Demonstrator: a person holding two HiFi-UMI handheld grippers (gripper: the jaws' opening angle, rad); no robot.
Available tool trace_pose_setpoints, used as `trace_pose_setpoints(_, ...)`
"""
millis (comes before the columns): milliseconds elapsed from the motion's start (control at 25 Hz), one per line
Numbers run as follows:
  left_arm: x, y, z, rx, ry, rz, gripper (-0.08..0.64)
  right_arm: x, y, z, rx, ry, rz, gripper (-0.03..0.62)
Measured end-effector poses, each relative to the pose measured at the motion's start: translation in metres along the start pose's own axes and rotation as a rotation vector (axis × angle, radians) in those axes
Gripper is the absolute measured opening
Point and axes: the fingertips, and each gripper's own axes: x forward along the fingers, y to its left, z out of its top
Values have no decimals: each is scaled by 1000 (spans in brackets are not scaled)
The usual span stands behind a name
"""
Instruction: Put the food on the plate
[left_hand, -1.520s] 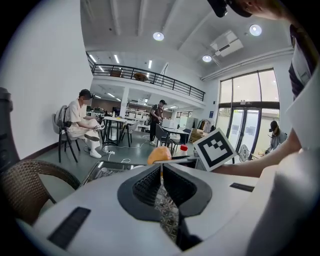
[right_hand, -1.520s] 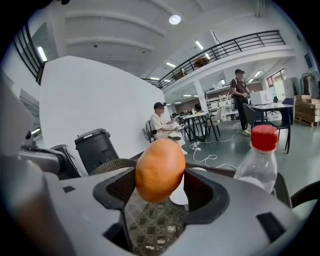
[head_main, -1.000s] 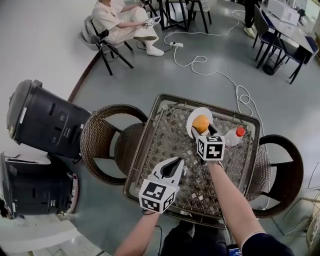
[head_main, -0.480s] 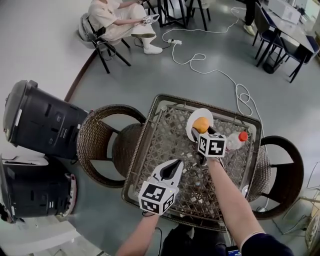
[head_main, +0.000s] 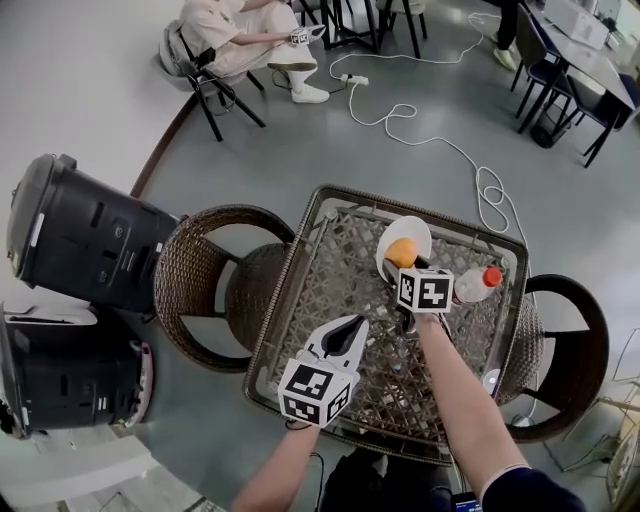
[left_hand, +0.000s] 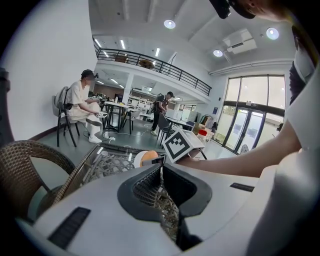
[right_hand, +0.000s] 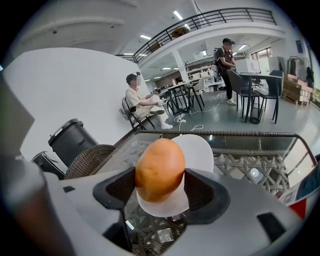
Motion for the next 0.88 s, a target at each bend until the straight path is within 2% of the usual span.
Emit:
trace_pose_setpoints(480,6,1,0,-5,14,-3,23,7,5,2,-115,-6,-32,311)
trace_pose_setpoints(880,7,-7,1,-5,11,-13,23,-10,-5,7,-122,-25,-93,324)
